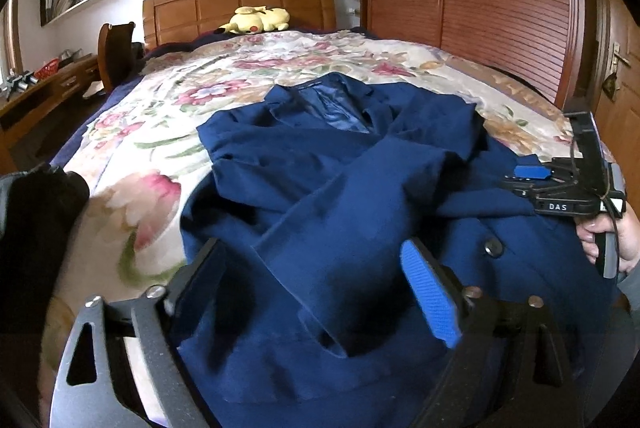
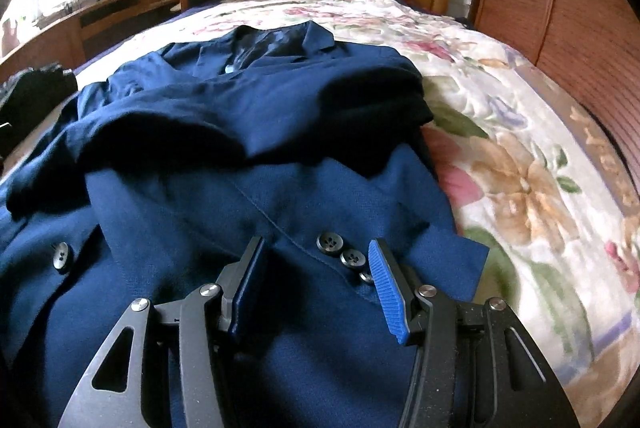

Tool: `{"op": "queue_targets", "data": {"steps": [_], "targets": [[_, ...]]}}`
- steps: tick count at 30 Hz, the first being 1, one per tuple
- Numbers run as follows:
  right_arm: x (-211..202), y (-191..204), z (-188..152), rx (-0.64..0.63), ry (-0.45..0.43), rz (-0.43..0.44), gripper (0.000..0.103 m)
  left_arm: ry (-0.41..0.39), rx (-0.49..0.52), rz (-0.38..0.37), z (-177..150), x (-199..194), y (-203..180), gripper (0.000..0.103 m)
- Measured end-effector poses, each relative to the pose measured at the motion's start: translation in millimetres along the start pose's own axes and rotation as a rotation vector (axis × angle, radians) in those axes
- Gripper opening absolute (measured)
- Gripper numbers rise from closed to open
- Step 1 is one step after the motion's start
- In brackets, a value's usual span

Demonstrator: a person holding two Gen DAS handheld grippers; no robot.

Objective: Fold large clothes

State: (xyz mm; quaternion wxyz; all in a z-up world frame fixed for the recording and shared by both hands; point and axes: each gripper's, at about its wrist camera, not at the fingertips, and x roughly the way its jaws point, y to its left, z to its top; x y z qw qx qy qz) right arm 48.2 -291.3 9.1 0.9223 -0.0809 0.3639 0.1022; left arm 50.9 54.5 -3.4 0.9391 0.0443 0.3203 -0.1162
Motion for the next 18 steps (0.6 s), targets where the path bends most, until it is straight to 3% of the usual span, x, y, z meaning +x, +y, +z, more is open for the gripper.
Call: {"op": "queue_targets", "data": {"steps": [2, 7, 13, 18], "targets": [[-1.3, 0.2, -0.7, -0.001, -0.006, -0.003, 0.054, 0.007, -0.009, 0.002, 3.4, 2.6, 4.5, 0.080], [-1.7, 0.1, -2.4, -0.002, -0.010, -0.005, 0.054, 0.082, 0.004, 0.034, 10.8, 28.7, 12.9, 0.059], [-2.3, 2.3, -2.2, -0.003, -0.011, -0.007, 0.054, 0.239, -0.035, 0.038, 10.0, 71.6, 28.9, 0.059], [-2.3, 3.4, -2.1, -0.001, -0.013, -0.004, 0.054, 0.284, -0.060, -0.003, 3.6, 83.0, 31.6, 0.058]]}}
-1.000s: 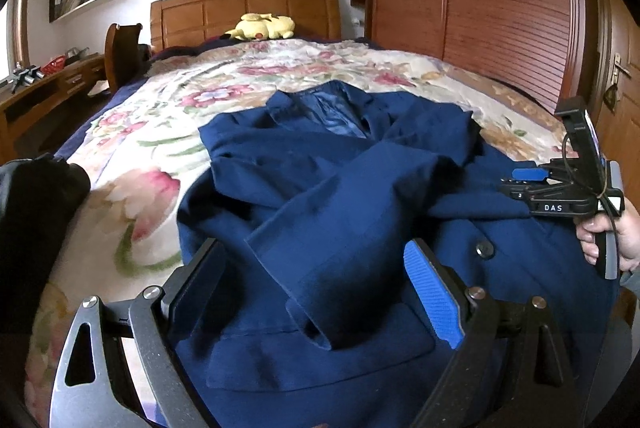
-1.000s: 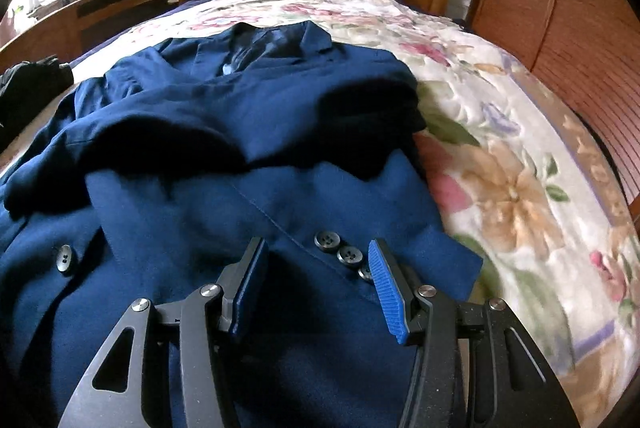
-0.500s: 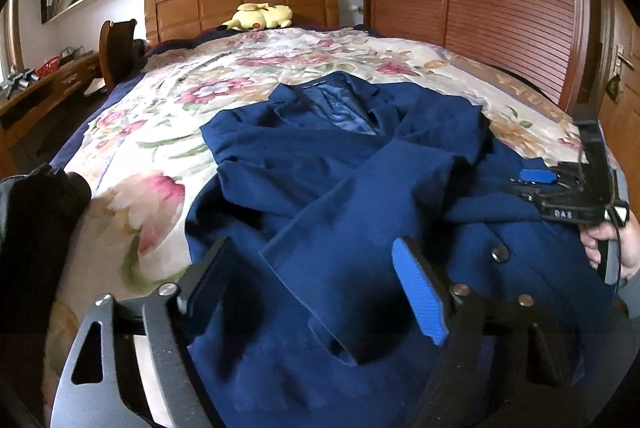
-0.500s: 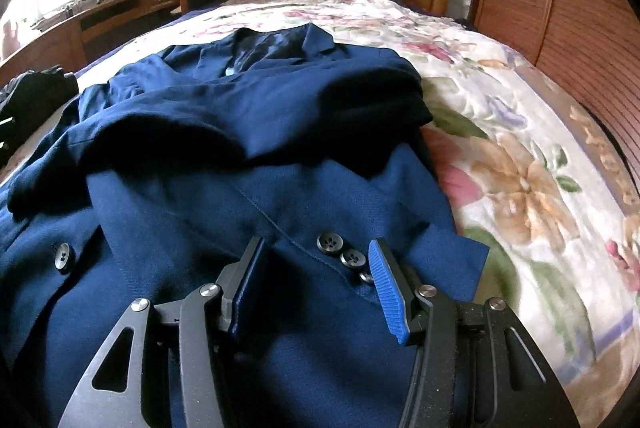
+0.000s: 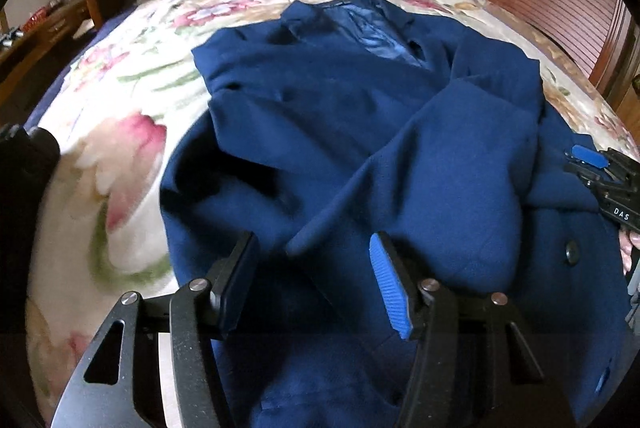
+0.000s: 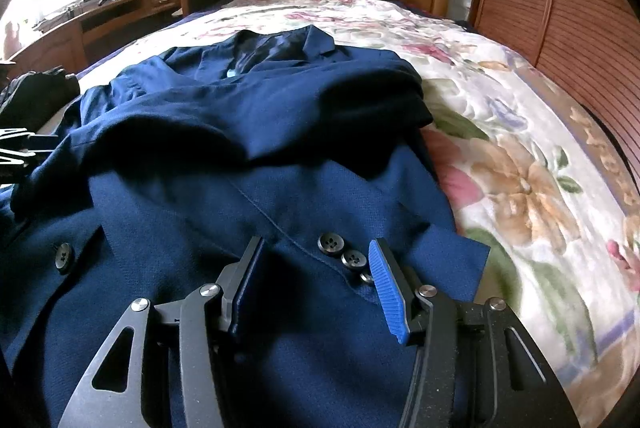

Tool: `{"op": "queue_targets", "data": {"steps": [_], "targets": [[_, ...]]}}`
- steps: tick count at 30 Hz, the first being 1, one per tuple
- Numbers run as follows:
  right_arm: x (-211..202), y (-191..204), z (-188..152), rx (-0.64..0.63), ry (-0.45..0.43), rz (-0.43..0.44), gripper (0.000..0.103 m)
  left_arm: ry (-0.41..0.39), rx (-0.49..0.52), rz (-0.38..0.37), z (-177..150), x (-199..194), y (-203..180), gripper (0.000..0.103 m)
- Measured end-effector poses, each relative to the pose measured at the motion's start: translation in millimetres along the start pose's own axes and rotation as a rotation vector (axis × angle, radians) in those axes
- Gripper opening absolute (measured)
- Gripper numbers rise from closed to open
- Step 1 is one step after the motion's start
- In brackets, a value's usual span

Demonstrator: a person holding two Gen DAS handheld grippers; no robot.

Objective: Fold large clothes

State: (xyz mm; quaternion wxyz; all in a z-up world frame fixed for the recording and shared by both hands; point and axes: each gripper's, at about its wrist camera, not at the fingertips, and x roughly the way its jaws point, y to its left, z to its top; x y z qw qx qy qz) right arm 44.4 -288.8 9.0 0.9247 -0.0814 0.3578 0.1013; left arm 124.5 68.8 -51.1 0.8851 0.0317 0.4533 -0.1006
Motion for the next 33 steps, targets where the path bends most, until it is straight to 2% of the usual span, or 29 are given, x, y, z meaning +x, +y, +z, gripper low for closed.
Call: {"op": "queue_targets", "data": {"steps": [2, 4, 5, 6, 9, 14, 19, 23, 28, 33], "targets": [[0.1, -0.1, 0.2, 0.001, 0.000, 0.003, 0.054, 0.002, 0.000, -0.026, -0.9, -0.2, -0.2, 0.050], [0.3, -0.4, 0.3, 0.004, 0.000, 0.007, 0.054, -0.001, 0.009, -0.062, -2.5, -3.0, -3.7, 0.028], [0.3, -0.4, 0.4, 0.005, 0.000, 0.007, 0.054, -0.006, 0.018, -0.061, -3.0, -4.9, -6.2, 0.019], [0.3, -0.5, 0.3, 0.006, 0.000, 0.009, 0.054, -0.014, 0.026, -0.050, -3.3, -7.4, -8.0, 0.005], [0.9, -2.3, 0.7, 0.014, 0.000, 0.018, 0.054, -0.086, 0.060, -0.051, -5.0, -25.9, -17.4, 0.005], [2.6, -3.5, 1.0, 0.024, 0.002, 0.027, 0.054, -0.225, 0.092, -0.061, -11.4, -78.3, -41.0, 0.004], [2.8, -3.5, 1.3, 0.025, 0.002, 0.027, 0.054, -0.308, 0.130, -0.104, -23.8, -124.4, -68.0, 0.004], [2.9, -3.5, 1.2, 0.024, 0.001, 0.026, 0.054, -0.312, 0.158, -0.121, -40.5, -139.3, -89.0, 0.004], [1.7, -4.0, 1.3, 0.024, -0.001, 0.028, 0.054, -0.282, 0.169, -0.110, -63.5, -136.4, -104.1, 0.004], [-22.0, -10.6, -1.7, 0.069, -0.037, 0.042, 0.054, -0.263, 0.177, -0.113, -84.4, -135.3, -115.0, 0.004]]}}
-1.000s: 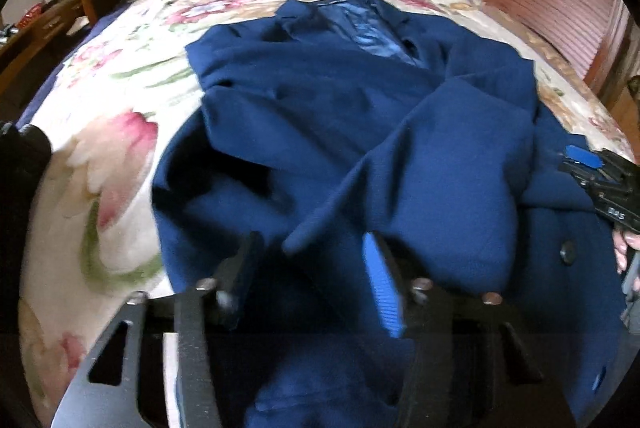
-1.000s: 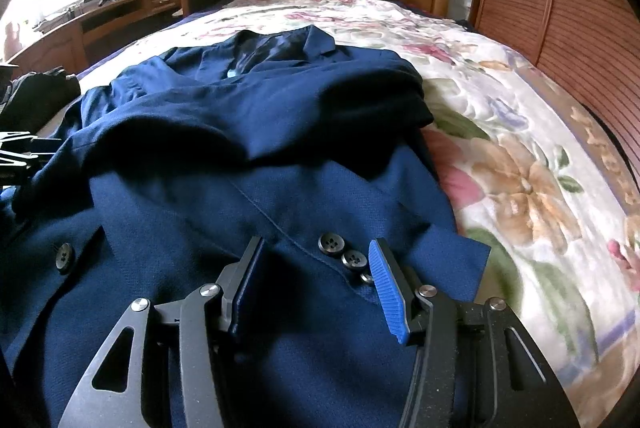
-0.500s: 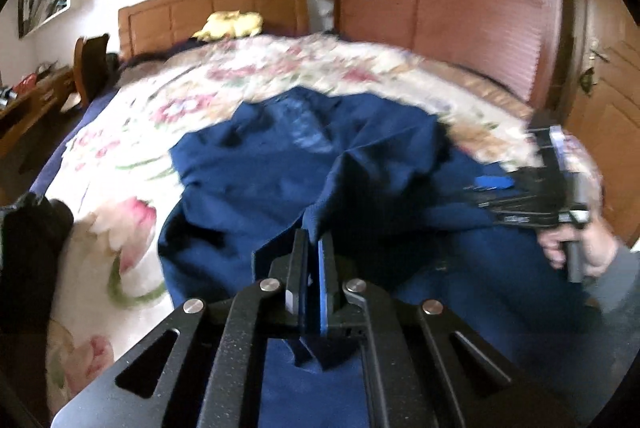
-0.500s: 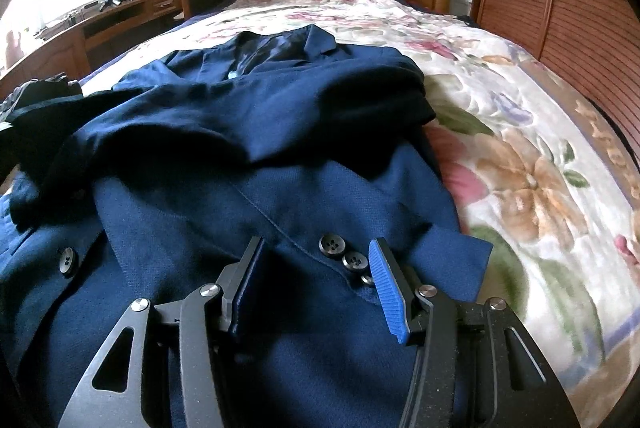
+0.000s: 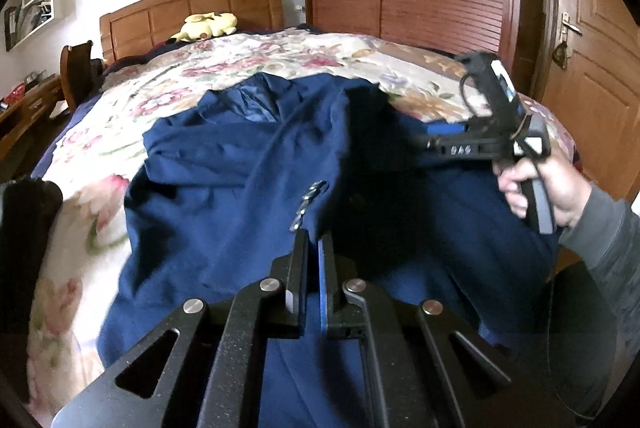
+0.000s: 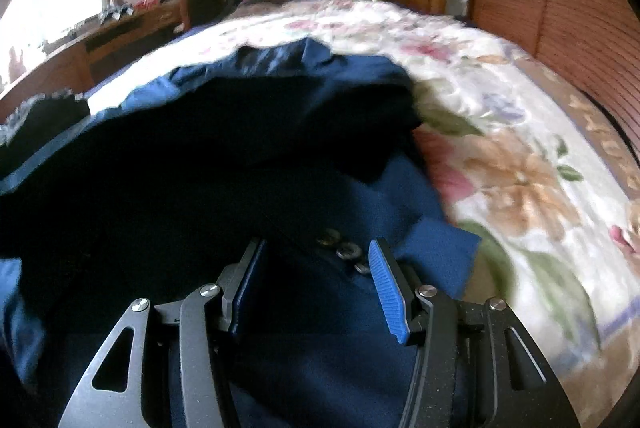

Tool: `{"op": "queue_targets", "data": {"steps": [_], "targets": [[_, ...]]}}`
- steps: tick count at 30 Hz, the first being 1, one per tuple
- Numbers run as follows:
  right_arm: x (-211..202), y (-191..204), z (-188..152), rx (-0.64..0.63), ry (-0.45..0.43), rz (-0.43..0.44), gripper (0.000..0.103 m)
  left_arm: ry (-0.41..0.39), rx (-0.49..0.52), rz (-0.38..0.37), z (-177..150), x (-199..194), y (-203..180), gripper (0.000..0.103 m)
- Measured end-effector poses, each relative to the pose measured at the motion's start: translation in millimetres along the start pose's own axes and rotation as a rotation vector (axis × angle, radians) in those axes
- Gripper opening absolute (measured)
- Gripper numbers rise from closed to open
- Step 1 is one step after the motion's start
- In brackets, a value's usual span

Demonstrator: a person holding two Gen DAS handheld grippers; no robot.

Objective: Fold large clothes

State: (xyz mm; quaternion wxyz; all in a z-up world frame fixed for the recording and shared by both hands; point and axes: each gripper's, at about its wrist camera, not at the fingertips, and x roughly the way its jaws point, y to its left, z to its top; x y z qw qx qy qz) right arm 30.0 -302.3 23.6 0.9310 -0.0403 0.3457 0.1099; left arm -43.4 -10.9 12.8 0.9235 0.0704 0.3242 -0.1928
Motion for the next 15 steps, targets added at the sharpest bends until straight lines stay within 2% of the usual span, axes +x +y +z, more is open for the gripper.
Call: {"op": "queue_targets", "data": {"steps": [6, 11, 14, 15], "targets": [[-38.3, -0.7, -25.0, -0.065, -0.025, -0.063, 0.054, 0.029, 0.004, 0.018, -12.9, 0.1, -13.6, 0.004], [-64.6, 1.9, -31.8, -0.074, -0.036, -0.061, 0.054, 0.017, 0.003, 0.078, -11.0, -12.8, -13.0, 0.005], [-83.5, 8.2, -28.5, -0.066, -0.074, -0.024, 0.054, -0.015, -0.025, 0.094, -10.6, -29.6, -6.4, 0.020], [-88.3, 9.3, -28.9, -0.066, -0.085, -0.016, 0.054, -0.026, -0.033, 0.100, -10.6, -35.5, -3.6, 0.029]]}}
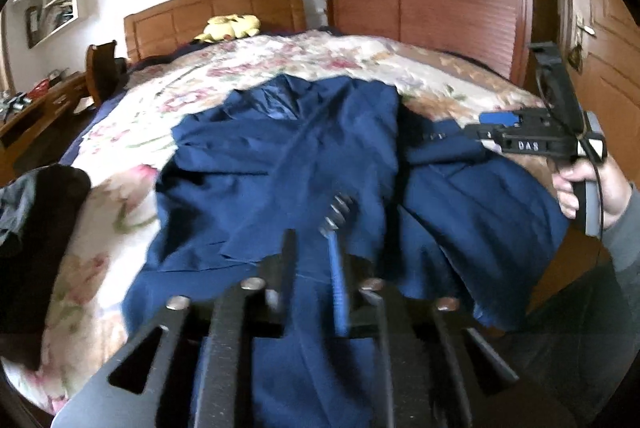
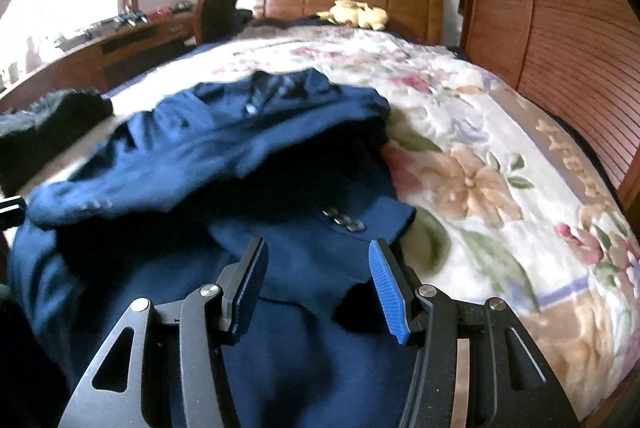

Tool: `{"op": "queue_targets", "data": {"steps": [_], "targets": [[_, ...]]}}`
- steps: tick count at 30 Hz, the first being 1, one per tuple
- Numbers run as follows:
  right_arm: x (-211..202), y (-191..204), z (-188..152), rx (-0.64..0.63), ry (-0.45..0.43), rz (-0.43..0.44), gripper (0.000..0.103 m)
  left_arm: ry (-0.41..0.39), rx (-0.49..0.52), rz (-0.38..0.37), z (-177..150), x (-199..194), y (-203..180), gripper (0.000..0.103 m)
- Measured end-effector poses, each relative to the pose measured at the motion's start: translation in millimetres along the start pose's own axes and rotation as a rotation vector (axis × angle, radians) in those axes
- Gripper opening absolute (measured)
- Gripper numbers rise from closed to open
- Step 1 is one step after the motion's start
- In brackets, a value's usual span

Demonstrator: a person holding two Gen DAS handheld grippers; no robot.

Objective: Fold large clothes

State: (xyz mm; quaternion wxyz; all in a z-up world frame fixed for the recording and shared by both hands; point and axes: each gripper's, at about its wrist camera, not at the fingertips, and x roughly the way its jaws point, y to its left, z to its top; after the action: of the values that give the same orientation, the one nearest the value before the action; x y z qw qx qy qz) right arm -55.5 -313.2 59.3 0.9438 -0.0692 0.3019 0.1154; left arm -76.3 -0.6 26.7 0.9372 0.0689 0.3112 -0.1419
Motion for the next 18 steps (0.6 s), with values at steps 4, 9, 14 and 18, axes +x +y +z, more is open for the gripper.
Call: {"op": "queue_targets", "data": {"steps": [4, 9, 14, 18], "targets": [[-13.2, 4.8, -2.9, -0.023, -0.018, 0.002, 0.054, -0.038, 0.000, 0.040, 1.6, -10.8, 12.8, 0.054], [-16.4, 0.2, -14.0, -0.029, 0.009, -0.017, 0.054, -0.053, -0.030, 0.067, -0.4, -6.5, 35.3, 0.080], [-23.8, -4.2, -21.8, -0.031, 0.020, -0.020, 0.054, -0.039, -0.065, 0.129, -15.1, 3.5, 57.3, 0.080], [-25.2, -7.4, -23.4, -0.035, 0.029, -0.032, 0.058, -0.015, -0.107, 0.157, -30.2, 10.2, 77.2, 0.080]]}}
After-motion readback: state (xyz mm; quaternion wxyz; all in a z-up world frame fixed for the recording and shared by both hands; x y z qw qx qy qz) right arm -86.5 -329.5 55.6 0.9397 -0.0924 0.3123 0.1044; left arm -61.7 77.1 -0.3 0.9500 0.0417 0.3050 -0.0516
